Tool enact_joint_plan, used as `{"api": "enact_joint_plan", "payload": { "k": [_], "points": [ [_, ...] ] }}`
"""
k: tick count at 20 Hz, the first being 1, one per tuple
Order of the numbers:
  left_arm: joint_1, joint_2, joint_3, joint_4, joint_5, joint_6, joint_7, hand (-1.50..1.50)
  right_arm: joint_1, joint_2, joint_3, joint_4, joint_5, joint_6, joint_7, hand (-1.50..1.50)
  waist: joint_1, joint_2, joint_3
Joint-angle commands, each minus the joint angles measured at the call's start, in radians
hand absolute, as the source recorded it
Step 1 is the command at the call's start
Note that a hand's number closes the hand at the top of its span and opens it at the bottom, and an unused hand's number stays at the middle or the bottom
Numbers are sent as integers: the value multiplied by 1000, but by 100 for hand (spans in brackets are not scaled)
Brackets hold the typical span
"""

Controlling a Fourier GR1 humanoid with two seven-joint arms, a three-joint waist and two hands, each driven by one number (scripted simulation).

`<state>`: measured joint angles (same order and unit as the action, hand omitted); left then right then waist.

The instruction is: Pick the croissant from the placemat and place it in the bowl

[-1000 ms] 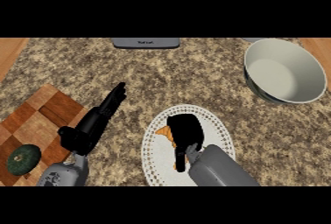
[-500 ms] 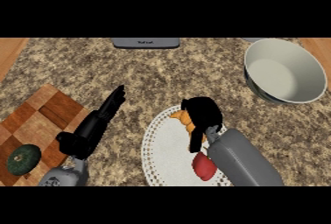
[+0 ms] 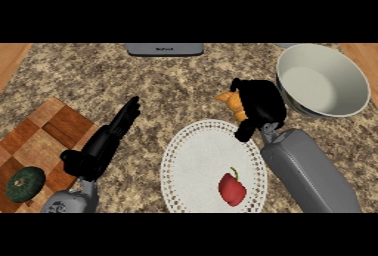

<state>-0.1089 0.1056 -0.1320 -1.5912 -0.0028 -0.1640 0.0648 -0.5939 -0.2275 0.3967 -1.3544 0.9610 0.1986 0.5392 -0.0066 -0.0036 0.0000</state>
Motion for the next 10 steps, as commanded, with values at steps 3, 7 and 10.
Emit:
{"api": "enact_joint_plan", "payload": {
  "k": [3, 7, 10],
  "points": [
    [15, 7, 8, 27, 5, -16, -11, 0, -20, -15, -131, -203, -7, -135, 29, 150, -10, -1, 0],
    [-14, -2, 7, 2, -14, 8, 21, 0, -17, 1, -239, -280, -78, -163, 37, 150, -4, 1, 0],
    [-19, -27, -15, -17, -12, 3, 55, 0, -54, -4, -313, -194, -102, -167, -3, 150, 7, 4, 0]
  ]
}}
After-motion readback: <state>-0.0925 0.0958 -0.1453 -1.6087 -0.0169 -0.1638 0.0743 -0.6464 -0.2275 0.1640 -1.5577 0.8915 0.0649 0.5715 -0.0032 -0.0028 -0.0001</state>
